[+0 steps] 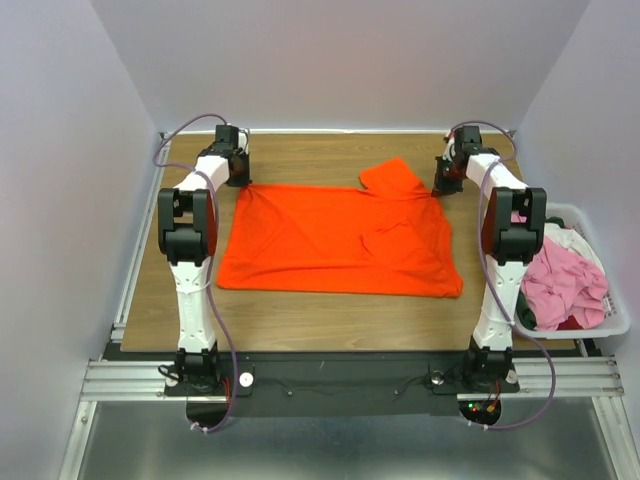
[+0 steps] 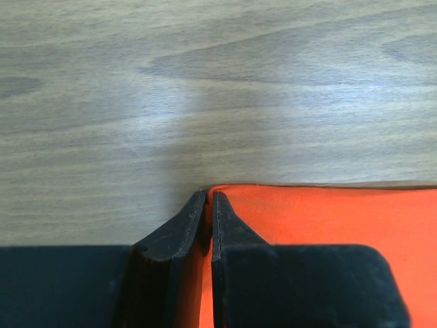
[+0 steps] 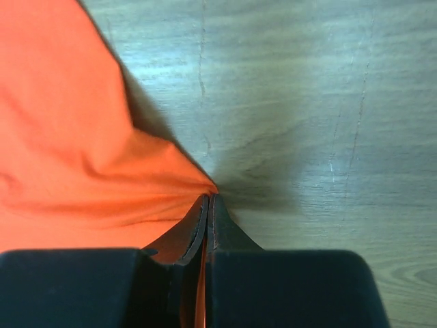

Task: Fold and stack the t-shirts
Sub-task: Fold the tshirt

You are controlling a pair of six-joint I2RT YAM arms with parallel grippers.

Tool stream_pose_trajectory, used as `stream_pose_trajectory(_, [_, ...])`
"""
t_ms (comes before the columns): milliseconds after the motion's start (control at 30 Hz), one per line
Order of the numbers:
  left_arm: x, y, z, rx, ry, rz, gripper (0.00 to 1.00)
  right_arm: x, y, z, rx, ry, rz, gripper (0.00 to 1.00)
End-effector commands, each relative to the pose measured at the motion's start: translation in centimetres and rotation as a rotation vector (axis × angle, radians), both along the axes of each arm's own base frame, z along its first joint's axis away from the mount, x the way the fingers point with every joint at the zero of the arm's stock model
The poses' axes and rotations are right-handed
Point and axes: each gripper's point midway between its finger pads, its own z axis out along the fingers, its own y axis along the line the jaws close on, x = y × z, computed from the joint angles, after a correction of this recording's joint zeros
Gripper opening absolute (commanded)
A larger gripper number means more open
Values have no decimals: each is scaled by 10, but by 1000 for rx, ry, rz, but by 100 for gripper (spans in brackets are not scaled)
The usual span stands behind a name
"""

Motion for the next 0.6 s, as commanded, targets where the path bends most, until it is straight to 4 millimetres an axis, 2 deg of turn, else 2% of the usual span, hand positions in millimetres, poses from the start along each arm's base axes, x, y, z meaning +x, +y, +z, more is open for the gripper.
stream_pose_trajectory(0, [-9, 33, -8, 37, 56, 73, 0, 25, -9, 27, -33, -100, -13, 1])
stream_pose_trajectory(133, [-2, 38, 11, 27, 4, 93, 0, 34, -13, 47, -53, -157, -19, 1])
stream_pose_trajectory(367, [-1, 39, 32, 26, -40, 96, 0, 31, -16, 55, -68, -170, -27, 1])
stream_pose_trajectory(567, [-5, 41, 42, 32, -59, 100, 0, 28, -16, 65, -68, -189, -34, 1])
